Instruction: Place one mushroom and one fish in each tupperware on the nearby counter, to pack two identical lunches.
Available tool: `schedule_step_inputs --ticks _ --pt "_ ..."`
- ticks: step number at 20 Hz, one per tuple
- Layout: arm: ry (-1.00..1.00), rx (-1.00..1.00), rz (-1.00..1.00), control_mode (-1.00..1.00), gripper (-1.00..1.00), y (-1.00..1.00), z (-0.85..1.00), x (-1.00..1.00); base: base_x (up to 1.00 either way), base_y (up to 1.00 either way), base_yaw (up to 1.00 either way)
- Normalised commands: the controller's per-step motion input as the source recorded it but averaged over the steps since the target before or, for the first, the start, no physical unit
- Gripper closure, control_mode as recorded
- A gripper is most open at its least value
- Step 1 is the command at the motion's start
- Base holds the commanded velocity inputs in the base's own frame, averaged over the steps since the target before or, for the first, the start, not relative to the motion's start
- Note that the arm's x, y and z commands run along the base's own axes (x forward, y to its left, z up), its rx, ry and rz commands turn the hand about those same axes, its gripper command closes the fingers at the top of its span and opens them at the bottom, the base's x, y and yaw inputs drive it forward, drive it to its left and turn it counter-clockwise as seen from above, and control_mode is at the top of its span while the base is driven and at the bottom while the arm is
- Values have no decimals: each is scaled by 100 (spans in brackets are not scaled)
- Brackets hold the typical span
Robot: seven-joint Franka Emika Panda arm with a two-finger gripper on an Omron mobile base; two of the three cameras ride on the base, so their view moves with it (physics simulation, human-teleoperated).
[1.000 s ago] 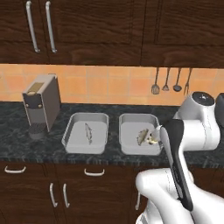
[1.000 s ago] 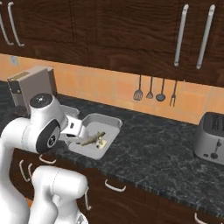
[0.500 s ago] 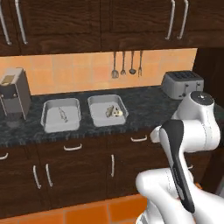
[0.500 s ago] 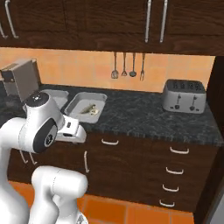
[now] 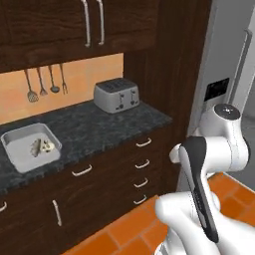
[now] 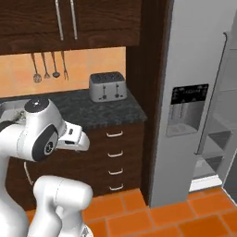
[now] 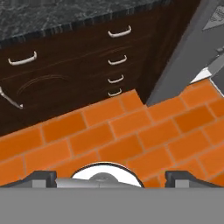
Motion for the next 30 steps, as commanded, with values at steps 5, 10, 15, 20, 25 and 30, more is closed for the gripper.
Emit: schedule_step_inputs --ticks 5,10,15,20,25,30 --pt "0 0 0 100 -100 0 0 0 2 -99 -48" --pt "0 0 0 100 -100 0 0 0 52 -67 -19" --pt "0 0 0 100 -100 0 0 0 97 -41 -1" --pt "0 0 0 100 -100 0 0 0 93 -26 -5" --pt "0 0 0 100 -100 0 0 0 74 -37 3" --pt "0 0 0 100 -100 0 0 0 66 -21 18"
